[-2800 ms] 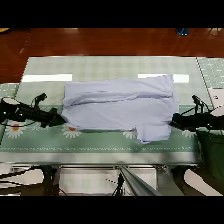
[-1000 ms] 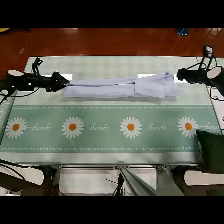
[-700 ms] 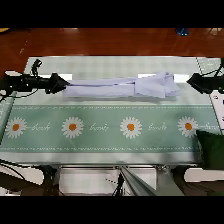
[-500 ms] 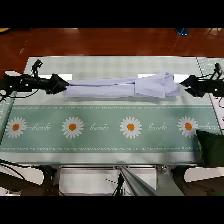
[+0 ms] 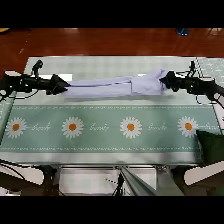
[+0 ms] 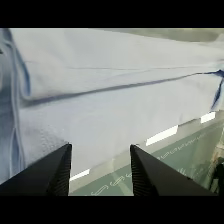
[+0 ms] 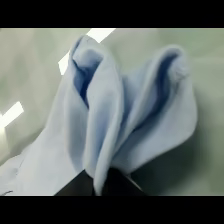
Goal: Fold the shirts.
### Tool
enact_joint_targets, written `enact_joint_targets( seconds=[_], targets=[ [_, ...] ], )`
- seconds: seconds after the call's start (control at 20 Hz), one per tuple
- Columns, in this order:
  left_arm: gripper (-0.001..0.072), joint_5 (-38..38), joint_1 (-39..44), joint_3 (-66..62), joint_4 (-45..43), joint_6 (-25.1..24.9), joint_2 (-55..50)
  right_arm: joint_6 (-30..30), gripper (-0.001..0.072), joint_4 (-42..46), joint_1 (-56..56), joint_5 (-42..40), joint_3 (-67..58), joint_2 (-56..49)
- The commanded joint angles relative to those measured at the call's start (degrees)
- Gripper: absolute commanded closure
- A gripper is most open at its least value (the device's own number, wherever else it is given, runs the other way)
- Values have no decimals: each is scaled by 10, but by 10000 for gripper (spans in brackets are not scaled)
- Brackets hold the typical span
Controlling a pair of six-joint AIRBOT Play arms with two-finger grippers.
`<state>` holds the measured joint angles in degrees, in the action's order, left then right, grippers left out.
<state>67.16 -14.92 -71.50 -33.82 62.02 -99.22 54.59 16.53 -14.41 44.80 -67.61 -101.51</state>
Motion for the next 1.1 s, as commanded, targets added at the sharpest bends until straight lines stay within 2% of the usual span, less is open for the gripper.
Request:
enact_joint_targets(
  seconds=[0.0, 0.05, 0.15, 0.25, 0.45, 0.5, 0.55, 0.7, 0.75, 0.8, 0.9, 1.05],
  targets=[
    [330, 16, 0, -1, 0, 0, 0, -58, 686, -76, 3, 54, -1, 18],
    [396, 22, 0, -1, 0, 0, 0, -58, 686, -58, -2, 83, -1, 34],
    [399, 30, 8, -1, 1, 0, 4, -42, 686, 1, -5, 129, -1, 72],
    [460, 35, 22, -1, 4, 2, 13, 21, 687, 103, -1, 154, -1, 116],
    [479, 34, 73, -1, 71, 2, 36, 153, 686, 355, 10, 190, 0, 215],
    [521, 34, 89, -1, 89, 2, 39, 181, 686, 409, 11, 206, 0, 237],
    [529, 33, 108, -1, 104, 2, 41, 208, 687, 453, 10, 228, 0, 260],
    [531, 28, 176, -1, 114, 2, 41, 244, 687, 521, 11, 280, 0, 324],
    [614, 21, 202, -1, 114, 2, 41, 252, 687, 530, 11, 293, 0, 345],
    [661, 9, 228, -1, 114, 2, 41, 260, 687, 540, 11, 305, 0, 369],
    [687, -19, 283, -1, 114, 2, 41, 276, 687, 562, 11, 324, 0, 412],
    [687, -63, 366, -1, 115, 2, 41, 291, 687, 584, 11, 344, 0, 464]
  ],
)
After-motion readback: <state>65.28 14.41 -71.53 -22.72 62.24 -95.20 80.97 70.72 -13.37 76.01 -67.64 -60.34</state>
